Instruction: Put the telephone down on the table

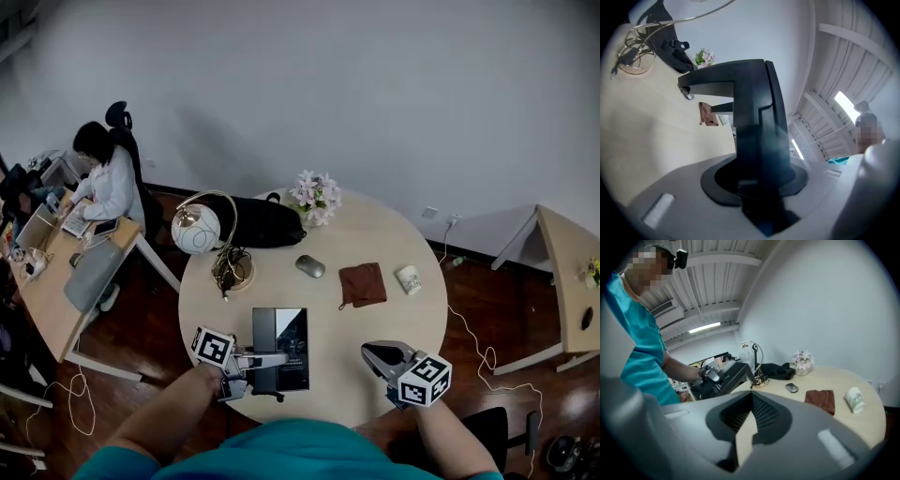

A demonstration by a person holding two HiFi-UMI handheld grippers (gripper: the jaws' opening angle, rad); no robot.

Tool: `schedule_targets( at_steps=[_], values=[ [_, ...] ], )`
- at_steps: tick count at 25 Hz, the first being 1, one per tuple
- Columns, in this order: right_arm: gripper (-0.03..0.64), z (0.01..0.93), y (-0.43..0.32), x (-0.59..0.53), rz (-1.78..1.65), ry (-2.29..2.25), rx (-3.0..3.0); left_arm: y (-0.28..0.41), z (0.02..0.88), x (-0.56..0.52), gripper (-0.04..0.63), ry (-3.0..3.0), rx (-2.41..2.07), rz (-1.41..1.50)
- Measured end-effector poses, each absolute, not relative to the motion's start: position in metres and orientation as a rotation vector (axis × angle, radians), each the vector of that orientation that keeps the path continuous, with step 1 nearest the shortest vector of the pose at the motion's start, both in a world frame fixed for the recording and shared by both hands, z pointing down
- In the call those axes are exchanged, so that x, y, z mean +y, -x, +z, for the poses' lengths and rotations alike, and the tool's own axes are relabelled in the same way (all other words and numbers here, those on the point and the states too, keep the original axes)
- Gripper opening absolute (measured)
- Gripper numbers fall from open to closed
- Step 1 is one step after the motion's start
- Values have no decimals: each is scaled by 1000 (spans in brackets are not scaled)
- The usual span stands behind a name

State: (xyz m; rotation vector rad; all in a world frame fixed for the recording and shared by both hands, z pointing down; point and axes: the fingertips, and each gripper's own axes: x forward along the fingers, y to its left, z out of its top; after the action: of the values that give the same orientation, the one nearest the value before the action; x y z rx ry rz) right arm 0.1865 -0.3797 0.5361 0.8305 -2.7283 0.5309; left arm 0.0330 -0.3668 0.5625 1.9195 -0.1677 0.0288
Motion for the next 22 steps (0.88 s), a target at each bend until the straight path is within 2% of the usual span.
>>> schedule_targets(
  at_steps=[12, 22],
  values=[
    [2, 568, -188, -457, 608, -1086, -2631, -49, 645, -495, 173, -1922, 41, 141],
    [2, 591, -188, -482, 657, -1133, -2576, -69, 701, -531, 173, -1910, 114, 240]
  ],
)
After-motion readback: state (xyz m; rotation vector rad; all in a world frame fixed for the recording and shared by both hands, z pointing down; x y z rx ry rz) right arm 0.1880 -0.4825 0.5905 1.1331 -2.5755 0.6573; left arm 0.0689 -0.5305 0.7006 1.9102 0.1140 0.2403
